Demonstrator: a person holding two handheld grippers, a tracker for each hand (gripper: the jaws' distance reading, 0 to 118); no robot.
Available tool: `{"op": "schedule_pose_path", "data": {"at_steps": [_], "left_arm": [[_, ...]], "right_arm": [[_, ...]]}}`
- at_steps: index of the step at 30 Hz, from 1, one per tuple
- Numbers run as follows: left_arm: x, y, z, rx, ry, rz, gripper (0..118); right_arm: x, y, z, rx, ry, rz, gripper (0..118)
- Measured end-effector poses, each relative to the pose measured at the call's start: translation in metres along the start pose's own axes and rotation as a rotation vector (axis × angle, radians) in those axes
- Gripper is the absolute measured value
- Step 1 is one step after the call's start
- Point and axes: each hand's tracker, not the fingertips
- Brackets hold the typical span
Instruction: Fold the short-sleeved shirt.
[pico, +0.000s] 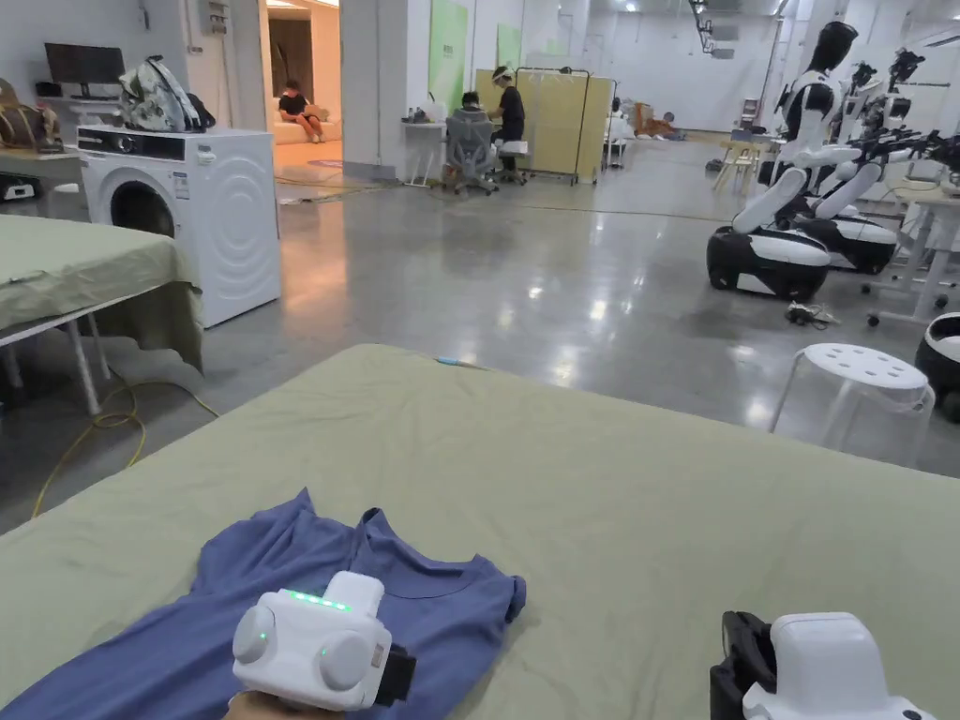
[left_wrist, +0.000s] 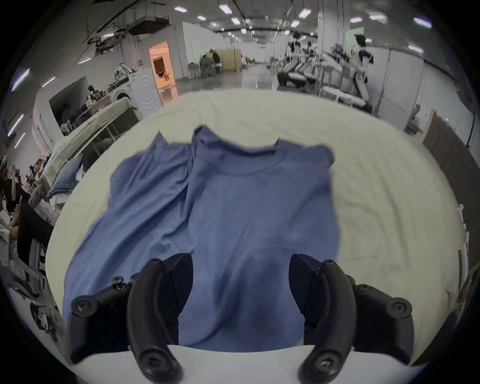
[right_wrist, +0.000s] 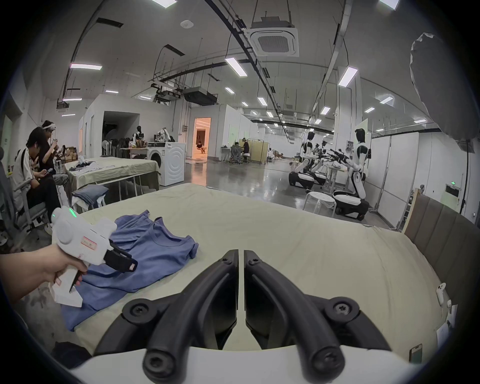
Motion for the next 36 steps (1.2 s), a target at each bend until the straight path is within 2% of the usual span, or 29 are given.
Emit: {"op": "schedule_pose_path", "data": {"at_steps": [3,5,6,7,8,10,12,15,18,21,25,29,33,36], "left_arm": [[-0.009,-0.007,-0.038,-0.052,-0.059,0.008,75],[-0.009,-0.011,-0.039,-0.041,-0.059,-0.024,72],[-0.015,-0.009,-0.035,-0.021,-0.074,-0.01,53],[-0.015,-0.008,-0.03,-0.004,-0.077,-0.006,14],[-0.011,-0.007,-0.026,0.06,-0.002,0.012,8],[-0.011,-0.007,-0.024,0.043,-0.038,-0.033,8],[0.002,-0.007,-0.018,0.096,-0.002,-0.104,8],[0.022,0.001,-0.001,0.157,-0.091,-0.048,8],[0.061,0.015,0.017,0.211,-0.178,-0.099,8],[0.121,0.031,0.032,0.256,-0.241,-0.181,8],[0.212,0.047,0.062,0.325,-0.403,-0.22,8],[0.322,0.052,0.109,0.405,-0.536,-0.34,8],[0.41,0.047,0.162,0.442,-0.712,-0.399,8],[0.464,0.037,0.179,0.436,-0.745,-0.474,8]], "right_arm": [[0.006,-0.005,-0.006,-0.011,-0.005,0.009,6],[0.011,-0.006,-0.01,-0.033,-0.024,0.009,6],[0.014,-0.007,-0.01,-0.034,-0.03,0.003,6],[0.018,-0.008,-0.009,-0.032,-0.035,-0.007,6],[0.022,-0.008,-0.008,-0.028,-0.039,-0.023,6],[0.028,-0.008,-0.006,-0.033,-0.042,-0.036,6],[0.035,-0.008,0.001,-0.03,-0.061,-0.03,6],[0.053,-0.009,0.016,-0.02,-0.089,-0.04,6],[0.075,-0.011,0.032,-0.016,-0.128,-0.059,6],[0.101,-0.015,0.053,-0.007,-0.179,-0.074,6],[0.136,-0.022,0.086,-0.006,-0.261,-0.08,6],[0.178,-0.033,0.125,-0.005,-0.357,-0.114,6],[0.213,-0.042,0.159,-0.012,-0.453,-0.127,6],[0.234,-0.05,0.179,-0.019,-0.503,-0.14,6]]}}
